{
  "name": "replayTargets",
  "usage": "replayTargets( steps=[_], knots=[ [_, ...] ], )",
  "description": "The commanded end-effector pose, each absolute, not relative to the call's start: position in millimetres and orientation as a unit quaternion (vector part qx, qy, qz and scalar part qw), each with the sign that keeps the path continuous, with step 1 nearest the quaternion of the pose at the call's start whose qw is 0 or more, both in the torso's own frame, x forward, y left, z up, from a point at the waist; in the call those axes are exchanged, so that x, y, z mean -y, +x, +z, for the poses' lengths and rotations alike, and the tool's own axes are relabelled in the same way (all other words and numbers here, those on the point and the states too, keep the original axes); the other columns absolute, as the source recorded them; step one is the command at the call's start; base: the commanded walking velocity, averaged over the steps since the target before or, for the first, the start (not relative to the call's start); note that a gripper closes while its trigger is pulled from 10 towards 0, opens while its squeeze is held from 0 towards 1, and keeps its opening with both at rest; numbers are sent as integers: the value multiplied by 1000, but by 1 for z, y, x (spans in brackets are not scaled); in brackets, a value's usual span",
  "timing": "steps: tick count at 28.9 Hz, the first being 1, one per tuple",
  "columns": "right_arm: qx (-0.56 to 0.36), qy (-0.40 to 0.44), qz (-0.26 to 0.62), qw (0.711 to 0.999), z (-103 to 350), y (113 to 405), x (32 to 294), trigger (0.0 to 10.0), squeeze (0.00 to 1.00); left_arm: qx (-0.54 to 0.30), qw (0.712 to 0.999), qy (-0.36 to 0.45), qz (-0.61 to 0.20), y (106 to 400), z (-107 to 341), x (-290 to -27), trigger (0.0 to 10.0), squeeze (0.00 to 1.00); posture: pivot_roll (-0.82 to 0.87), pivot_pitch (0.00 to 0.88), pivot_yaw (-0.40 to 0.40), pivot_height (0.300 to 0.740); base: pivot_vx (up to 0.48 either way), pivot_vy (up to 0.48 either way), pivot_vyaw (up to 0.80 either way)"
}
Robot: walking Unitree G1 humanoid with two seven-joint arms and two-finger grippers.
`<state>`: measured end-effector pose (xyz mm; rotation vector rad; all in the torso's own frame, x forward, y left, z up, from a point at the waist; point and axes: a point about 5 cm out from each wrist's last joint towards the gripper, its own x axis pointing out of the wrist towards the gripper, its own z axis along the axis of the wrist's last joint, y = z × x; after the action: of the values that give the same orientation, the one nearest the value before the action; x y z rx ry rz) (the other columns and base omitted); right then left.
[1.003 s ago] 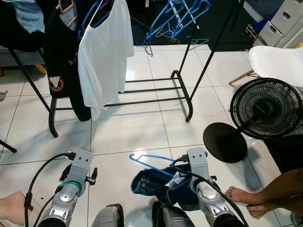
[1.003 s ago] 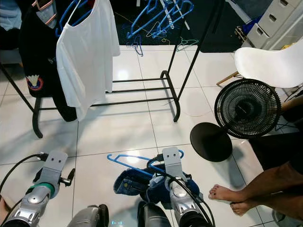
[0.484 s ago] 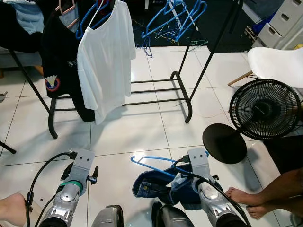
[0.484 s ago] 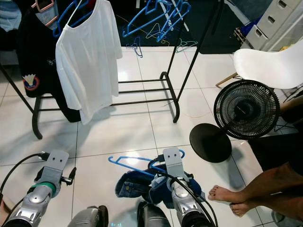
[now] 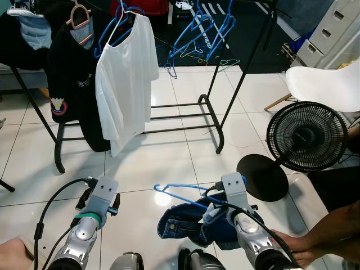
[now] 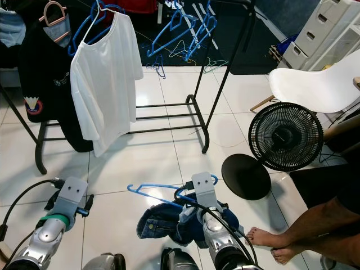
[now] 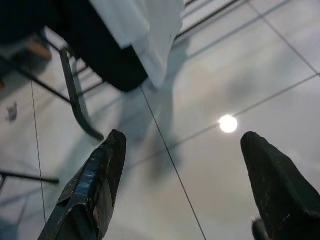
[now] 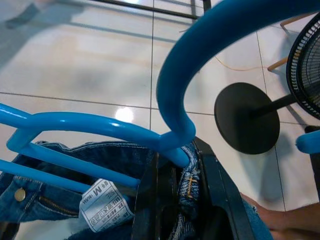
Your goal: Hang hanger
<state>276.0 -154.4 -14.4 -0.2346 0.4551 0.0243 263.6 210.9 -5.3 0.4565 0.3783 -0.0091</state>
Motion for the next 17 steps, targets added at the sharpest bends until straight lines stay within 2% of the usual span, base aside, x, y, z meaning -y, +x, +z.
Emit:
replayTargets(
  steps=[1,9,17],
  knots=[
    [-220,-112,6,969,-13,277,158,0,0,-176,957,229,-21,265,-4,-204,10000,0,15,0,-16,733,0,0,0],
    [-209,-110,5,972,-6,287,153,0,0,-171,952,248,-45,276,1,-199,10000,0,2,0,35,733,0,0,0],
    [-211,-103,1,972,-5,288,152,0,0,-171,953,247,-33,279,3,-201,10000,0,21,0,27,733,0,0,0]
  ],
)
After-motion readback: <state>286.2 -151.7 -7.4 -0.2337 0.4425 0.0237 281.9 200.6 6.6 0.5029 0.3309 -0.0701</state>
